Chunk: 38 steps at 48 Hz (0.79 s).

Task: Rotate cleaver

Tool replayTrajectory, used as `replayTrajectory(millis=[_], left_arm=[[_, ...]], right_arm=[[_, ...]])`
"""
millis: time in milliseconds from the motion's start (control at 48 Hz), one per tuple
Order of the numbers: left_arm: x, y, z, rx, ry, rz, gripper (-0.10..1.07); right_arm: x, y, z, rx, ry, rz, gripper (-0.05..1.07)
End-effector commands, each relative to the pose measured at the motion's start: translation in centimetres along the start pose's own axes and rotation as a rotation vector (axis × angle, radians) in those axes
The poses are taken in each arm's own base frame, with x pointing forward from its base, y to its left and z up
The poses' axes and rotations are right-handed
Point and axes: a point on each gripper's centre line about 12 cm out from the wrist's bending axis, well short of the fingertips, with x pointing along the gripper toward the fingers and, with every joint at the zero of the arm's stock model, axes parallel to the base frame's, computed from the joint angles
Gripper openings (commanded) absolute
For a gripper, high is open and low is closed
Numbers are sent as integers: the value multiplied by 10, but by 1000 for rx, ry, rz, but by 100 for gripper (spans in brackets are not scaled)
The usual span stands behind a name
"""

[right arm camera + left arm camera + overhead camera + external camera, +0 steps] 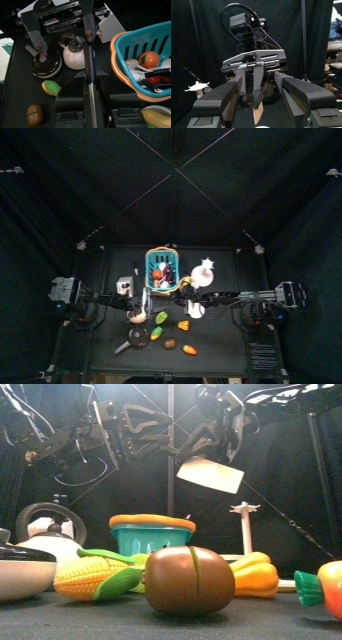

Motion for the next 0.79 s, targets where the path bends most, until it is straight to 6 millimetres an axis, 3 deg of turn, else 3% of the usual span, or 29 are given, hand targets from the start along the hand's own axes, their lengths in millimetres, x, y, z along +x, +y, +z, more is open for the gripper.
replayTrajectory(millis=[0,604,771], left_arm=[[1,2,9,7,-32,6,90],[-1,1,7,17,-22,6,90],[-3,1,6,19,-13,5,90]], right_arm=[[-10,0,14,9,-44,3,34],[-11,-6,17,83,-51,-12,34],[-14,-14,25,193,-74,-28,34]])
